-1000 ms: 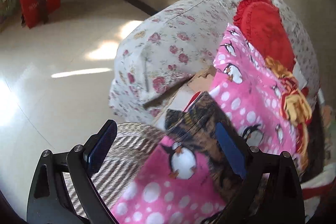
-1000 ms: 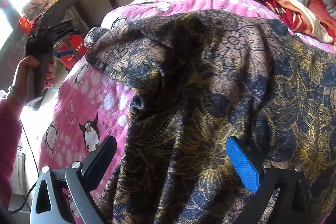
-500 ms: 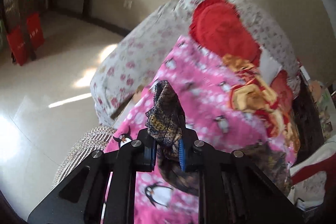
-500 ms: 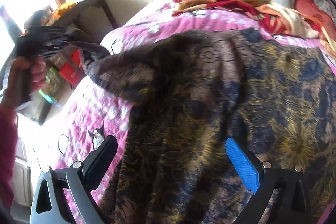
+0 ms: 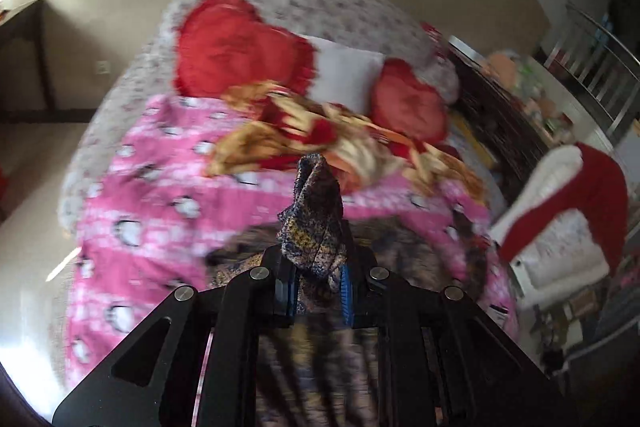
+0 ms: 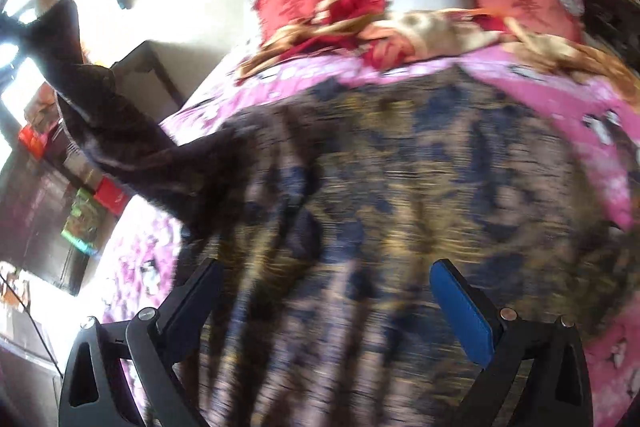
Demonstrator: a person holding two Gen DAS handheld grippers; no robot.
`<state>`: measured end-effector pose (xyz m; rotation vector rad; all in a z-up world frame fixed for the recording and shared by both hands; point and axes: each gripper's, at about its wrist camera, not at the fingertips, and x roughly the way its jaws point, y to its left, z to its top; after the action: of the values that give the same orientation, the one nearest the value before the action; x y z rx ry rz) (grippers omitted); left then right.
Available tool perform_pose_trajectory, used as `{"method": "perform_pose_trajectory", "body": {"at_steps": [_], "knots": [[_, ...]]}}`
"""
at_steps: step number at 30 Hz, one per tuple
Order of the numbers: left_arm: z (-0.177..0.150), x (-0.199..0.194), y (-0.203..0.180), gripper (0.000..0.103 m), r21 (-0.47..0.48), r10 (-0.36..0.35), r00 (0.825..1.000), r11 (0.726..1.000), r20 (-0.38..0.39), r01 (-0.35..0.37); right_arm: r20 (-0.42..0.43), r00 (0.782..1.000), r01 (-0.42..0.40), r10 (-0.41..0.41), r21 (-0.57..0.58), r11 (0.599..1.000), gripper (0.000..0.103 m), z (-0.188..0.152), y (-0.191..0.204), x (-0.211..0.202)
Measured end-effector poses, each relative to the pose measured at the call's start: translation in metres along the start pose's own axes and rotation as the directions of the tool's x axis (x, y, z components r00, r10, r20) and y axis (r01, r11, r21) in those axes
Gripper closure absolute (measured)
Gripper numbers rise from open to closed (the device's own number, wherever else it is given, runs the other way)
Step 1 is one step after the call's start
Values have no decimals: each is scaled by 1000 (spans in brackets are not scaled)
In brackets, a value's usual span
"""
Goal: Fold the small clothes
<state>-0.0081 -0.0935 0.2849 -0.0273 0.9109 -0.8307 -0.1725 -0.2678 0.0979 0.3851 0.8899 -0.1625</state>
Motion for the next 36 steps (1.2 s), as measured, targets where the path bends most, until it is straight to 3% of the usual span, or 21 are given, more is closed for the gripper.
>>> {"method": "perform_pose_trajectory", "body": {"at_steps": [5, 6, 7, 9, 12, 15, 18, 20, 22, 27, 30, 34, 36], "knots": [[-15, 69, -91, 84, 100, -118, 992, 987, -45, 122, 12, 997, 76, -77, 78, 994, 0, -7, -49, -19], [-21, 83, -102, 71, 102, -157, 986, 981, -63, 163, 10, 996, 91, -93, 102, 991, 0, -9, -60, -22], [-27, 97, -110, 51, 88, -217, 972, 970, -92, 225, 7, 995, 100, -101, 119, 988, 0, -11, -67, -22], [-44, 117, -114, 29, 20, -306, 942, 950, -138, 312, -1, 993, 115, -117, 152, 982, 0, -15, -83, -26], [-66, 126, -115, 27, 27, -314, 929, 945, -194, 325, -15, 988, 152, -152, 177, 972, 0, -22, -102, -30], [-88, 117, -91, 27, 86, -216, 959, 968, -184, 235, -25, 984, 176, -174, 188, 966, 0, -25, -116, -32], [-106, 112, -45, 27, 118, -11, 991, 993, -134, 27, -4, 984, 178, -180, 178, 968, 0, -22, -121, -34], [-123, 120, -12, 27, 147, 172, 977, 977, -126, -153, 18, 983, 177, -183, 168, 970, 0, -18, -122, -34], [-138, 131, 17, 27, 129, 250, 956, 964, -150, -232, 29, 984, 172, -178, 160, 972, 0, -9, -122, -28], [-160, 160, 71, 27, -9, 269, 929, 960, -255, -281, 19, 988, 148, -152, 133, 980, 5, 10, -109, -9], [-168, 164, 79, 27, -33, 261, 933, 960, -248, -277, -2, 997, 80, -81, 145, 986, 9, 10, -103, -2], [-170, 165, 72, 27, 21, 280, 930, 959, -239, -283, 37, 981, 183, -193, 179, 967, 12, 14, -122, -10], [-171, 166, 72, 27, 24, 275, 933, 961, -231, -277, 51, 976, 198, -214, 213, 957, 21, 23, -139, -17]]}}
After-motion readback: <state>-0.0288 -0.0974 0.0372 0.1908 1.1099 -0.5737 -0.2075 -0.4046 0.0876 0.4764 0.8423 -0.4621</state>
